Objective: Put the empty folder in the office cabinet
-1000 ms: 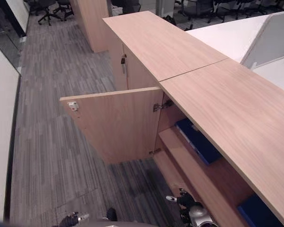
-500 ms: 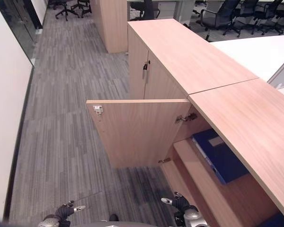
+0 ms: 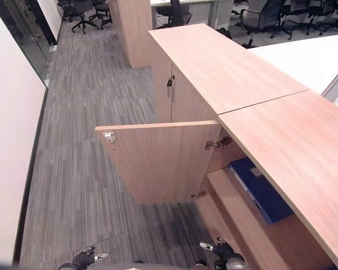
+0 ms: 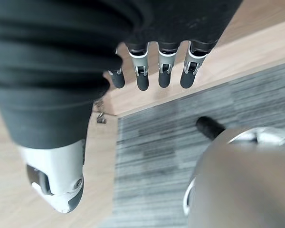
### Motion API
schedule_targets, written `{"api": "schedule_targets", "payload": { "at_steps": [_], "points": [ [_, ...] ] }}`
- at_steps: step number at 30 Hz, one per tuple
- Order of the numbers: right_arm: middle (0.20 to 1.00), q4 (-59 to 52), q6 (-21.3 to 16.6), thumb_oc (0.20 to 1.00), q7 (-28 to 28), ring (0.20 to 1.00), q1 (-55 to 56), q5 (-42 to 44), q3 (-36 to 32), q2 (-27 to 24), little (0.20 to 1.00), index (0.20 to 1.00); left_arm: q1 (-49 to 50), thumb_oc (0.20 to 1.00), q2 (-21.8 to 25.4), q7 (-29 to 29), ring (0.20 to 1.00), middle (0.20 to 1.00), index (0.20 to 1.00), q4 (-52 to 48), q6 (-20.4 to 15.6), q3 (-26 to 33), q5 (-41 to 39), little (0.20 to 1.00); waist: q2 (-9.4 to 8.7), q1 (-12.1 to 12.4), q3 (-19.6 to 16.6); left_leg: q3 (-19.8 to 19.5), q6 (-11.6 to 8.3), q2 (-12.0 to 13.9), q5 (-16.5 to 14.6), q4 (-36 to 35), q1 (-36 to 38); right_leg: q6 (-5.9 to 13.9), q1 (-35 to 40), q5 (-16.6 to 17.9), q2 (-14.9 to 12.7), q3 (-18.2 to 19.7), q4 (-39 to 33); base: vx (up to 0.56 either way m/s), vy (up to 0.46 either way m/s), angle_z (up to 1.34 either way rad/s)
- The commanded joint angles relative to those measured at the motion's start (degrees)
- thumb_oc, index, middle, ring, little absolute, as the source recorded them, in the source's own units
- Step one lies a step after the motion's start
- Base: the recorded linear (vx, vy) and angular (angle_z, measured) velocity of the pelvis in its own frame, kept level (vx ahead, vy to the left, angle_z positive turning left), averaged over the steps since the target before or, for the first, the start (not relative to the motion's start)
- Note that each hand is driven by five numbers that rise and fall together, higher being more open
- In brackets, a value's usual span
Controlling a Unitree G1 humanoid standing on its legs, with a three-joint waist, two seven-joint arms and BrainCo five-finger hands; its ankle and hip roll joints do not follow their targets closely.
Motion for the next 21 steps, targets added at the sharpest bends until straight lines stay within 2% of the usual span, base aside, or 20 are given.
{"api": "schedule_targets", "payload": {
  "at_steps": [1,6,12,16,18,21],
  "points": [
    [1.000,0.40,-1.14,1.000,-0.39,1.000,-2.00,1.10,0.29,-0.01,1.000,1.000,-4.99,1.000,1.46,0.60,1.000,1.000,1.000,-4.37,-3.25,-0.39,-3.33,1.000,-1.10,-0.30,0.33,-0.44,-0.95,-2.48,-1.77,0.07,-0.37,4.97,2.32,3.18,-4.15,0.69,-0.55,0.05,-0.054,0.02],
    [1.000,-0.03,-1.28,1.000,-0.39,1.000,-1.13,0.89,0.14,-0.21,1.000,1.000,-8.10,1.000,3.40,1.65,1.000,1.000,1.000,-9.15,-4.06,0.43,-5.44,1.000,-1.20,-1.13,-0.07,0.18,-1.16,-2.37,-1.80,0.07,0.17,5.04,2.95,3.68,-4.38,0.70,-1.31,0.03,-0.026,-0.02],
    [1.000,-1.19,-1.44,1.000,0.13,1.000,0.17,-0.38,1.86,-0.43,1.000,1.000,-17.81,1.000,8.41,4.08,1.000,1.000,1.000,-9.91,-4.72,1.49,-7.97,1.000,-1.23,-2.82,-0.75,1.78,-1.55,-2.10,-2.25,0.07,1.63,5.11,3.97,3.75,-4.18,0.93,-2.07,0.05,-0.021,-0.16],
    [1.000,-2.45,-1.76,1.000,0.41,1.000,0.43,-0.35,3.06,-0.82,1.000,1.000,-25.67,1.000,12.47,5.61,1.000,1.000,1.000,-6.84,-4.83,1.59,-9.37,1.000,-1.19,-4.09,-0.84,3.00,-1.81,-1.81,-2.73,0.07,2.51,5.46,4.23,3.86,-4.06,1.43,-2.13,0.05,-0.005,-0.09],
    [1.000,-2.92,-2.04,1.000,0.79,1.000,0.46,0.17,3.70,-1.38,1.000,1.000,-32.34,1.000,16.41,6.21,1.000,1.000,1.000,-3.66,-4.89,0.94,-9.83,1.000,-1.23,-5.16,-1.02,4.19,-1.89,-1.64,-2.98,0.07,2.82,5.78,3.93,4.30,-4.10,1.76,-2.12,0.06,0.016,-0.20],
    [1.000,-3.12,-2.12,1.000,1.07,1.000,0.48,0.62,3.78,-1.56,1.000,1.000,-35.45,1.000,17.81,6.36,1.000,1.000,1.000,-2.47,-4.98,0.68,-10.81,1.000,-1.38,-5.69,-1.01,4.84,-1.94,-1.56,-3.07,0.07,2.93,5.95,3.61,4.49,-4.09,2.18,-2.02,0.03,0.010,-0.17]
  ]
}}
